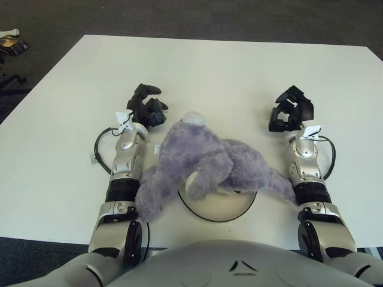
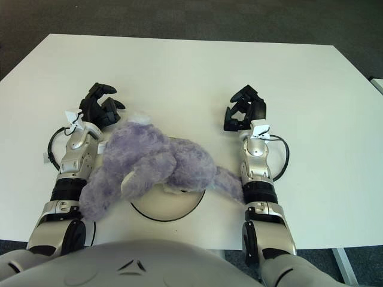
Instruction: Put the doll into the plate.
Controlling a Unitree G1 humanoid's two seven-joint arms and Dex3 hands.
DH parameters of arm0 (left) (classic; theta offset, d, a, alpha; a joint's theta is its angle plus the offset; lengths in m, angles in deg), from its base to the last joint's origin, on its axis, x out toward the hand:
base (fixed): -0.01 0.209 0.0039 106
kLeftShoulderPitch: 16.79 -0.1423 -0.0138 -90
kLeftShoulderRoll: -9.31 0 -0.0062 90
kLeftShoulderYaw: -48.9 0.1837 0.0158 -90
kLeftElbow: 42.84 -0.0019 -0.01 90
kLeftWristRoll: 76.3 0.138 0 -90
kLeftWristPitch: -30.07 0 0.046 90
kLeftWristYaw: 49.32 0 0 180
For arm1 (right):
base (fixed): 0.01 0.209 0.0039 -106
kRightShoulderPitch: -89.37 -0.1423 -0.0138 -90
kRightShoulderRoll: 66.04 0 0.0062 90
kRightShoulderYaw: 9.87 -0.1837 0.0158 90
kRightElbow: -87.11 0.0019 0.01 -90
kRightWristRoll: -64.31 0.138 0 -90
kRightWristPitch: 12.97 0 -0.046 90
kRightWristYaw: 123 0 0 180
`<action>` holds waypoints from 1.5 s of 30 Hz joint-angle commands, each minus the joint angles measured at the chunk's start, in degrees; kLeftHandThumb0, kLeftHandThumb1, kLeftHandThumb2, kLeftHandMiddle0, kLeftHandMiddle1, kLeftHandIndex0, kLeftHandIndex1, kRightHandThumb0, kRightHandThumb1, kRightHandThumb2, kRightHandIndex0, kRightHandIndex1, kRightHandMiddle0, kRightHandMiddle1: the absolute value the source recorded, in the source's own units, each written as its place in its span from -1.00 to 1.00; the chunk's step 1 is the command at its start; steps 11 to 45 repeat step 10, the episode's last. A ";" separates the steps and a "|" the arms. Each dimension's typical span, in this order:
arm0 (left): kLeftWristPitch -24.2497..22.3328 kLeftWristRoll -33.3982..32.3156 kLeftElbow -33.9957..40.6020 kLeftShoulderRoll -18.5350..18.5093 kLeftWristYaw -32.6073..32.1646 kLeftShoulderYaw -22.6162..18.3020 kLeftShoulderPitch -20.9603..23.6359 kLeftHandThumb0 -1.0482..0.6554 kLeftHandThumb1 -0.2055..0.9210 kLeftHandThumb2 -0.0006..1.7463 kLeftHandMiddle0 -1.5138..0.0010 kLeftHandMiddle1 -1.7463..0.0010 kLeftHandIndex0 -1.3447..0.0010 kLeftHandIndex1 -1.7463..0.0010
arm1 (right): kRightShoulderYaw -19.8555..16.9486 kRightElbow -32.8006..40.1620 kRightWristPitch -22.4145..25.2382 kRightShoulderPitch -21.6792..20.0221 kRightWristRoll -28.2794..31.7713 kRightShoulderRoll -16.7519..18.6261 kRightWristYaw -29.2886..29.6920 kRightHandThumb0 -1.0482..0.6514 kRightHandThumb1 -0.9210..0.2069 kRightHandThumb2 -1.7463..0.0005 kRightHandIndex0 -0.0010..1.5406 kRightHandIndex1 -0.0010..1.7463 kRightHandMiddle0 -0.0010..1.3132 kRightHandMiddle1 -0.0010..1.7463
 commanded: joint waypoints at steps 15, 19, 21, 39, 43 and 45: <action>0.28 2.36 0.40 0.40 -2.27 0.37 -0.13 0.22 -0.09 0.53 0.33 -1.00 0.26 -1.00 | -0.96 -11.82 -10.47 4.31 0.10 2.69 0.37 0.22 0.71 -0.95 0.16 1.00 0.04 0.89; 0.28 2.36 0.40 0.40 -2.27 0.37 -0.13 0.22 -0.09 0.53 0.33 -1.00 0.26 -1.00 | -0.96 -11.82 -10.47 4.31 0.10 2.69 0.37 0.22 0.71 -0.95 0.16 1.00 0.04 0.89; 0.28 2.36 0.40 0.40 -2.27 0.37 -0.13 0.22 -0.09 0.53 0.33 -1.00 0.26 -1.00 | -0.96 -11.82 -10.47 4.31 0.10 2.69 0.37 0.22 0.71 -0.95 0.16 1.00 0.04 0.89; 0.28 2.36 0.40 0.40 -2.27 0.37 -0.13 0.22 -0.09 0.53 0.33 -1.00 0.26 -1.00 | -0.96 -11.82 -10.47 4.31 0.10 2.69 0.37 0.22 0.71 -0.95 0.16 1.00 0.04 0.89; 0.28 2.36 0.40 0.40 -2.27 0.37 -0.13 0.22 -0.09 0.53 0.33 -1.00 0.26 -1.00 | -0.96 -11.82 -10.47 4.31 0.10 2.69 0.37 0.22 0.71 -0.95 0.16 1.00 0.04 0.89; 0.28 2.36 0.40 0.40 -2.27 0.37 -0.13 0.22 -0.09 0.53 0.33 -1.00 0.26 -1.00 | -0.96 -11.82 -10.47 4.31 0.10 2.69 0.37 0.22 0.71 -0.95 0.16 1.00 0.04 0.89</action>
